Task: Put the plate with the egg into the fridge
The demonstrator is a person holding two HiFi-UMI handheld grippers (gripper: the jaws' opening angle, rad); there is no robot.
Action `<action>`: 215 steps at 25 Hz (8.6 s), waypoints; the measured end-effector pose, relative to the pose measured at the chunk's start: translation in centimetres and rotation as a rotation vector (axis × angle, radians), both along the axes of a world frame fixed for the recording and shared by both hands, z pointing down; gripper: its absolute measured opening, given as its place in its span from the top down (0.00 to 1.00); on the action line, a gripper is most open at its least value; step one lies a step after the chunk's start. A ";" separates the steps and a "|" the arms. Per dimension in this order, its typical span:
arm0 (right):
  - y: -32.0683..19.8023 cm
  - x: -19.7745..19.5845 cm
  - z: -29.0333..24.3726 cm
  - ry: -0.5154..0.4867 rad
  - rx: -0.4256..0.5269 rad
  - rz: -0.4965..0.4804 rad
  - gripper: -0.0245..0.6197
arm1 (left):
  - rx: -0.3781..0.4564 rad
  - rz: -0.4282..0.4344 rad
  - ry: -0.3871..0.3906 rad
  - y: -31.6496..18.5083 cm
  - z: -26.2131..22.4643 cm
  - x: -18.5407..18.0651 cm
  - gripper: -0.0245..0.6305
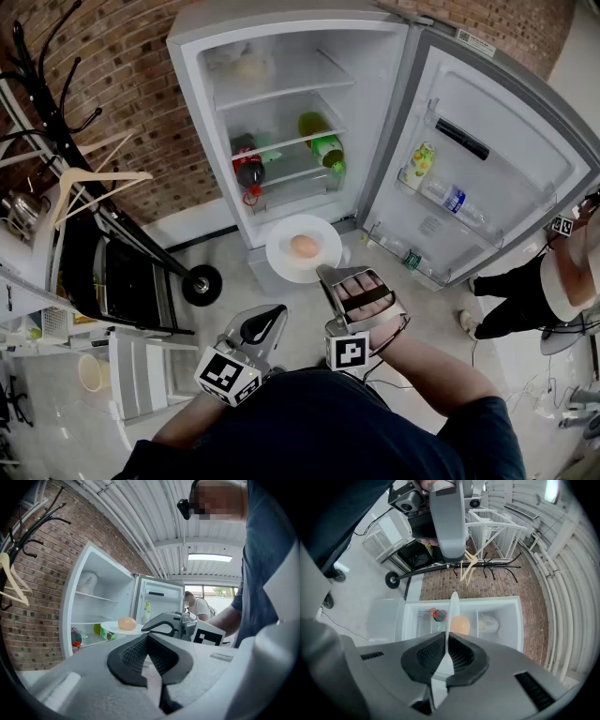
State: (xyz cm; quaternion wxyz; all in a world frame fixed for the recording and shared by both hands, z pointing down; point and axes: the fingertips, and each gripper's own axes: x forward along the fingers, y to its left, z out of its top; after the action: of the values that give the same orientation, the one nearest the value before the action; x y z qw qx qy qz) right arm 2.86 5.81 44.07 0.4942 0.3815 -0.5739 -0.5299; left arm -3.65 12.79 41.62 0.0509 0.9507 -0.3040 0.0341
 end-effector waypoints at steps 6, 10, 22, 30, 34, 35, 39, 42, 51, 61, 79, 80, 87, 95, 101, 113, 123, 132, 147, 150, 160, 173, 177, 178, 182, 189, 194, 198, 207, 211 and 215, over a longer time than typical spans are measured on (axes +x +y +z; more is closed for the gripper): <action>-0.3 0.3 0.3 -0.017 -0.027 0.002 0.93 | 0.000 0.000 -0.001 -0.1 0.1 0.2 0.96; -0.6 0.5 -0.1 -0.017 0.000 0.001 0.93 | 0.002 0.000 -0.002 -0.3 0.1 0.4 0.96; -1.8 1.3 0.3 -0.022 -0.038 -0.017 0.93 | -0.009 -0.014 -0.012 -1.0 0.4 1.6 0.96; -3.8 2.5 0.3 -0.033 -0.041 -0.060 0.93 | 0.000 -0.066 -0.009 -2.3 0.2 3.3 0.96; -4.9 2.7 -0.1 -0.032 -0.018 -0.100 0.93 | -0.009 -0.106 0.001 -2.8 1.0 4.0 0.96; -5.2 2.7 -0.2 -0.032 -0.013 -0.105 0.93 | -0.014 -0.110 0.000 -2.9 1.2 4.1 0.96; -6.5 2.6 0.5 -0.032 -0.034 -0.115 0.93 | -0.023 -0.113 -0.007 -4.1 1.7 4.2 0.96; -8.3 2.0 0.4 -0.025 -0.027 -0.127 0.93 | -0.016 -0.099 -0.008 -5.9 1.4 4.2 0.96; -15.8 0.2 1.9 -0.011 -0.070 -0.072 0.93 | 0.007 -0.062 -0.002 -13.4 0.2 1.7 0.96; -24.1 -1.6 1.9 0.009 -0.078 0.002 0.93 | -0.007 0.018 0.024 -20.9 -0.8 -0.7 0.96; -35.3 -1.3 4.6 0.048 -0.139 0.047 0.93 | -0.036 0.005 0.041 -28.6 0.1 -1.1 0.96; -35.8 -1.3 4.7 0.048 -0.138 0.047 0.93 | -0.036 -0.001 0.043 -28.9 0.1 -1.0 0.96; -39.5 -0.8 5.6 0.066 -0.148 0.072 0.93 | -0.033 -0.028 0.051 -29.8 -0.1 -0.7 0.96; -42.2 -0.7 6.9 0.073 -0.177 0.083 0.93 | -0.030 -0.053 0.062 -29.9 -0.3 -0.8 0.96; -43.6 -0.6 7.0 0.084 -0.165 0.077 0.93 | -0.037 -0.061 0.065 -29.7 0.0 -0.8 0.96; -44.3 -0.3 9.0 0.142 -0.252 0.090 0.91 | -0.052 -0.070 0.071 -29.1 0.5 -0.4 0.96; -45.4 -0.6 9.6 0.145 -0.314 0.111 0.87 | -0.060 -0.075 0.071 -28.7 0.8 -0.9 0.96; -45.3 -0.2 9.9 0.140 -0.340 0.132 0.77 | -0.051 -0.073 0.069 -28.8 0.7 -1.2 0.96; -43.9 -0.1 8.3 0.104 -0.288 0.113 0.92 | -0.032 -0.024 0.059 -28.6 0.6 -0.1 0.96; -44.3 -0.2 8.4 0.106 -0.285 0.114 0.92 | -0.042 -0.034 0.056 -28.5 0.8 -0.4 0.96; -45.2 -0.4 8.8 0.120 -0.282 0.118 0.92 | -0.046 -0.052 0.050 -28.5 0.8 -0.9 0.96; -42.4 0.5 6.3 -0.115 -0.310 0.141 0.92 | -0.040 -0.038 0.059 -28.9 0.2 0.0 0.96; -40.3 0.8 4.5 -0.275 -0.339 0.155 0.94 | -0.030 -0.033 0.064 -29.1 0.0 0.1 0.96; -39.7 0.8 4.0 -0.313 -0.345 0.153 0.94 | -0.030 -0.031 0.064 -29.2 0.0 0.2 0.96; -37.0 0.2 2.0 -0.498 -0.394 0.125 0.95 | -0.026 -0.015 0.066 -29.3 -0.4 0.9 0.96; -32.0 -1.5 -0.8 -0.763 -0.480 0.027 0.95 | -0.025 0.003 0.070 -29.4 -0.9 1.7 0.96; -29.4 -2.1 -2.8 -0.997 -0.572 -0.031 0.95 | -0.021 0.013 0.080 -29.5 -1.5 2.2 0.96; -27.7 -2.4 -3.8 -1.158 -0.628 -0.084 0.95 | -0.004 0.022 0.081 -29.5 -1.9 2.3 0.96; -25.2 -2.6 -4.5 -1.348 -0.666 -0.216 0.95 | 0.004 0.023 0.090 -29.2 -2.7 2.4 0.96; -25.1 -2.3 -3.3 -1.458 -0.739 -0.187 0.95 | -0.010 0.016 0.092 -29.1 -2.7 2.3 0.96; -25.3 -2.0 -3.3 -1.463 -0.751 -0.197 0.95 | -0.010 0.013 0.091 -29.2 -2.7 2.3 0.96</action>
State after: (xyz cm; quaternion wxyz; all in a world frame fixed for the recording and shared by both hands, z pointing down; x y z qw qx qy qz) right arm 0.91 -19.50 40.77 0.0416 0.3874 -0.9202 0.0383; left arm -1.36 -16.38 38.93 0.0691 0.9529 -0.2953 -0.0074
